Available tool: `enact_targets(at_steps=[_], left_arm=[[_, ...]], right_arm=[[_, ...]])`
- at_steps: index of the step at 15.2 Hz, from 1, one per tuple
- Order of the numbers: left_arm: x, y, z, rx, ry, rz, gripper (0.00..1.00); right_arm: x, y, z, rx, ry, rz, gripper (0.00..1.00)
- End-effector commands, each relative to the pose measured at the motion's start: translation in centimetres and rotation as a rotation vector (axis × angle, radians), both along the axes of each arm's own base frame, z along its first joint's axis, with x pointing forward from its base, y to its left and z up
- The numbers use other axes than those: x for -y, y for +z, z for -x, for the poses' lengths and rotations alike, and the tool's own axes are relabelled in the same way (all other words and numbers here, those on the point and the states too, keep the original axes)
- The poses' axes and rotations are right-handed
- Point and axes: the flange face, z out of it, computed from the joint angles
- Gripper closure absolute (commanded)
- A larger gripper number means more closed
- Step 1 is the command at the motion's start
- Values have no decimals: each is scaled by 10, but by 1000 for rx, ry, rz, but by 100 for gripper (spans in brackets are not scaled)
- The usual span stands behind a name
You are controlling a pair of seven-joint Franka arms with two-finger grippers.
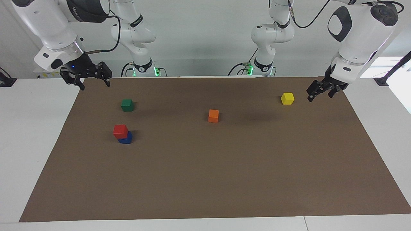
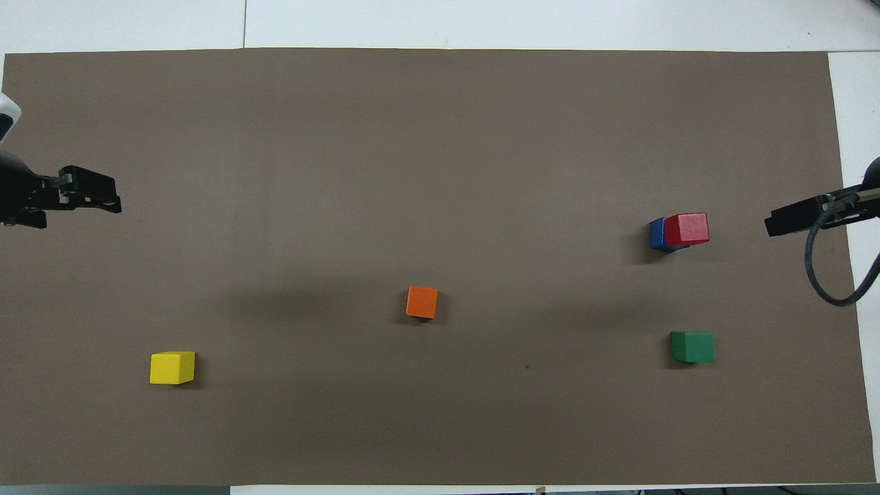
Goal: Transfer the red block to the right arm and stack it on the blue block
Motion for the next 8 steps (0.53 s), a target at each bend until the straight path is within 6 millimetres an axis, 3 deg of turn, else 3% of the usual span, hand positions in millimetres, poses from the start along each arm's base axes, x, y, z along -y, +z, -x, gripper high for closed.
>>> enact_targets(at_steps=[1,8], left_arm=[[3,6,3,3,-13,18,0],[-1,5,3,0,-4,16,0]], right_arm=[[1,10,6,-19,-27,-3,0],[6,13,1,23,-45,60,0]])
